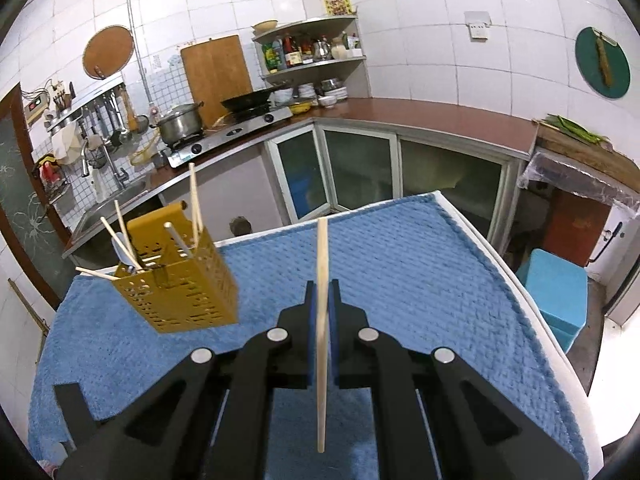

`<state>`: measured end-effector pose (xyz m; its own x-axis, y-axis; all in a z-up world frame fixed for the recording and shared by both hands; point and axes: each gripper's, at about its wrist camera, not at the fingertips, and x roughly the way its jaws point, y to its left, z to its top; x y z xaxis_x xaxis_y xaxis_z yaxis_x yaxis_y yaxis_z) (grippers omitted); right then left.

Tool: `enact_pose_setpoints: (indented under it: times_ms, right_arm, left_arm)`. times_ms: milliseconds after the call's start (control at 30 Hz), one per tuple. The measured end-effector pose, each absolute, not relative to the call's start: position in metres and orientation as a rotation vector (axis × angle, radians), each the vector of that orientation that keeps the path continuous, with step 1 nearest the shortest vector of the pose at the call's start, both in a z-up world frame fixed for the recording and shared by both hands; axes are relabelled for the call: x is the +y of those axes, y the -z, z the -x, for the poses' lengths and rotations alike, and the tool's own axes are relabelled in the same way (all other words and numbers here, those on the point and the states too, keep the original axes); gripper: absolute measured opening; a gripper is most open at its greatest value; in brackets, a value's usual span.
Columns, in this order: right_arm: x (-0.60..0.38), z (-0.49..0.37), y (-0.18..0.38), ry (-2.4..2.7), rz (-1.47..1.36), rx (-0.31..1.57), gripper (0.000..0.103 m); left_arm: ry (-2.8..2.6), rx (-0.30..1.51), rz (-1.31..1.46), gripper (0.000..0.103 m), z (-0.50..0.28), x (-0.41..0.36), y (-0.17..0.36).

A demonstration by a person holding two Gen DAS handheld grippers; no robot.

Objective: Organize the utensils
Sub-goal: 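Grasp the grey ladle with the left tool while the right tool grasps the last chopstick, then carry the ladle with the left tool while the right tool carries the chopstick over the caddy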

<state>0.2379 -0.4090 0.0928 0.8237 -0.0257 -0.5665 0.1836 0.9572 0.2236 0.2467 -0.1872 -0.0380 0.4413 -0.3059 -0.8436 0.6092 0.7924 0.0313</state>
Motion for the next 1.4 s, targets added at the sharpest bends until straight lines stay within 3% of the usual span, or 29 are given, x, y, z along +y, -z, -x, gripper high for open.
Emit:
enact_pose_setpoints:
  times_ms: [100,233,267,300,333,467,967,1167,1200,1400]
  right_arm:
    - [-0.416,-0.238,-0.089,0.120,-0.290,0.598,0.006]
    - [-0.417,-0.241,-0.085,0.118,-0.289,0.605,0.006]
    - [-0.416,-0.242,-0.084,0.117,-0.291,0.607,0.006]
    - [-0.417,-0.244,-0.083,0.115,-0.292,0.608,0.006]
    - [-0.416,-0.245,-0.083,0.113,-0.293,0.609,0.006]
    - [-0.409,-0.251,-0.082,0.102,-0.289,0.607,0.006]
    - [-0.363,-0.260,-0.141,0.016,-0.211,0.423,0.006]
    - [-0.350,-0.270,-0.165,-0.015,-0.188,0.365,0.006]
    - [-0.349,-0.273,-0.168,-0.022,-0.189,0.360,0.006]
    - [-0.345,-0.286,-0.170,-0.039,-0.175,0.362,0.006]
  left_arm:
    - [0.564,1.018,-0.395,0.026,-0.254,-0.202,0.055]
    - [0.557,1.040,-0.326,0.023,-0.266,-0.205,0.054]
    - [0.559,1.046,-0.315,0.020,-0.270,-0.206,0.054]
    - [0.553,1.051,-0.302,0.010,-0.274,-0.205,0.054]
    - [0.551,1.058,-0.288,0.008,-0.279,-0.203,0.054]
    - [0.540,1.066,-0.177,0.008,-0.297,-0.192,0.044]
    - [0.467,0.644,0.190,0.008,-0.316,-0.096,-0.095]
    - [0.452,0.559,0.236,0.007,-0.331,-0.076,-0.116]
    - [0.448,0.551,0.230,0.000,-0.333,-0.076,-0.117]
    - [0.434,0.569,0.189,0.000,-0.346,-0.072,-0.113]
